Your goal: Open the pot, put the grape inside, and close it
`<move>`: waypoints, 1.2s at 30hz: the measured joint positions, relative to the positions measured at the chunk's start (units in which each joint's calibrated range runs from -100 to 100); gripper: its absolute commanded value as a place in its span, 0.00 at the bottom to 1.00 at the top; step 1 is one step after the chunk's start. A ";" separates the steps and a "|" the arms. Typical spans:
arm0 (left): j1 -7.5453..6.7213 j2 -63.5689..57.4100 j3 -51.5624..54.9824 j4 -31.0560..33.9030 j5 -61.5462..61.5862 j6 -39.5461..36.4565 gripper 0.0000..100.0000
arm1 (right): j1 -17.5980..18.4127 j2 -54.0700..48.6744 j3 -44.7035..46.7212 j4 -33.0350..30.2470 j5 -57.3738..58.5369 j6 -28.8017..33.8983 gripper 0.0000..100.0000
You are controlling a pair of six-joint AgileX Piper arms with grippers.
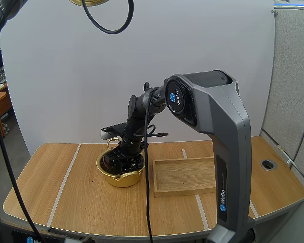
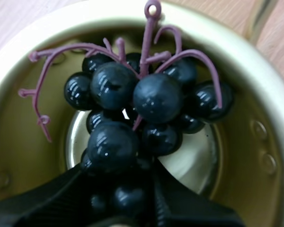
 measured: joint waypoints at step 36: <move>0.00 0.00 0.00 0.00 0.00 0.00 0.00 | 0.00 -34.21 -4.69 -0.57 17.74 3.82 1.00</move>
